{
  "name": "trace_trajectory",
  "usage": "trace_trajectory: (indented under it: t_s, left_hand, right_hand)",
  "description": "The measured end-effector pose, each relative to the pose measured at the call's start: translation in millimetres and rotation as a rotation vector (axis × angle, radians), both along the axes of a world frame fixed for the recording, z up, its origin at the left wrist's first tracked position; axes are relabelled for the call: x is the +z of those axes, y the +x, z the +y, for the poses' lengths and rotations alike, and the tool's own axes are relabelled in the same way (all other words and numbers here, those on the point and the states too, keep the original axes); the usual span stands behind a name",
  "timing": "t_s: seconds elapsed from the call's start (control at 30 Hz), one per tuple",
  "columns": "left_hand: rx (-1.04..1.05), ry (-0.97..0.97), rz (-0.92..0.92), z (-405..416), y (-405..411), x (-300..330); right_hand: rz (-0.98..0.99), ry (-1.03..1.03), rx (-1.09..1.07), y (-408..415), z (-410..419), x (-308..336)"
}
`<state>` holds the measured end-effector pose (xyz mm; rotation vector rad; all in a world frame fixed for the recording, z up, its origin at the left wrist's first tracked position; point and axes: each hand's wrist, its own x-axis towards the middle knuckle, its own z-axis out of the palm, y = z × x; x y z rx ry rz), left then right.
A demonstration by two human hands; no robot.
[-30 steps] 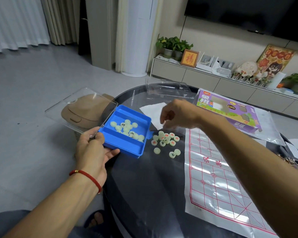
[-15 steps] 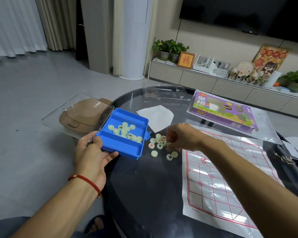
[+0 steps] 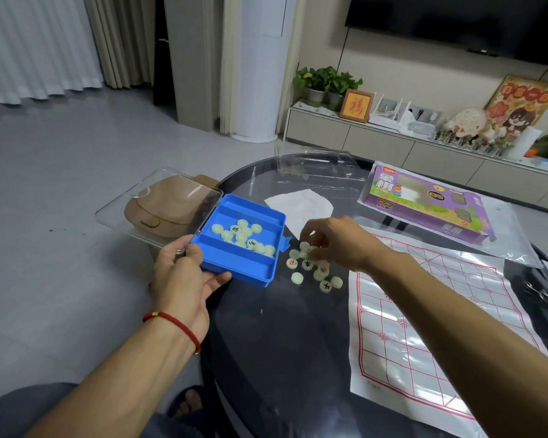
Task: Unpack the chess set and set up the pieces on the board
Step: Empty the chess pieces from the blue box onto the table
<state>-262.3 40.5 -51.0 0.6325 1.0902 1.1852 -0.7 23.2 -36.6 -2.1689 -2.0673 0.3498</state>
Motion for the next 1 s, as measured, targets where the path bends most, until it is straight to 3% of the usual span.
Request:
trace_trajectory:
  t_s: [0.33,0.43,0.5,0.63,0.8,1.0]
  left_hand:
    - [-0.017,-0.003,0.019,2,-1,-1]
    - [-0.01,0.005,0.021,2,0,-1]
    - [-0.009,0.013,0.024,0,3,-1]
    - [-0.044,0.049,0.025,-5,9,-1]
    - [-0.072,0.052,-0.02,-3,7,-3]
    - [-0.086,0.004,-0.067,2,2,-3]
  right_hand:
    - [-0.104,-0.018,0.09,-6,12,16]
    - [0.014,0.201,0.086,-16,10,21]
    - [0.15,0.242,0.122,-33,9,23]
    - [0.079,0.161,0.25,-63,20,17]
    - [0.025,0.095,0.247,-78,28,24]
    - [-0.013,-0.181,0.311,-64,34,45]
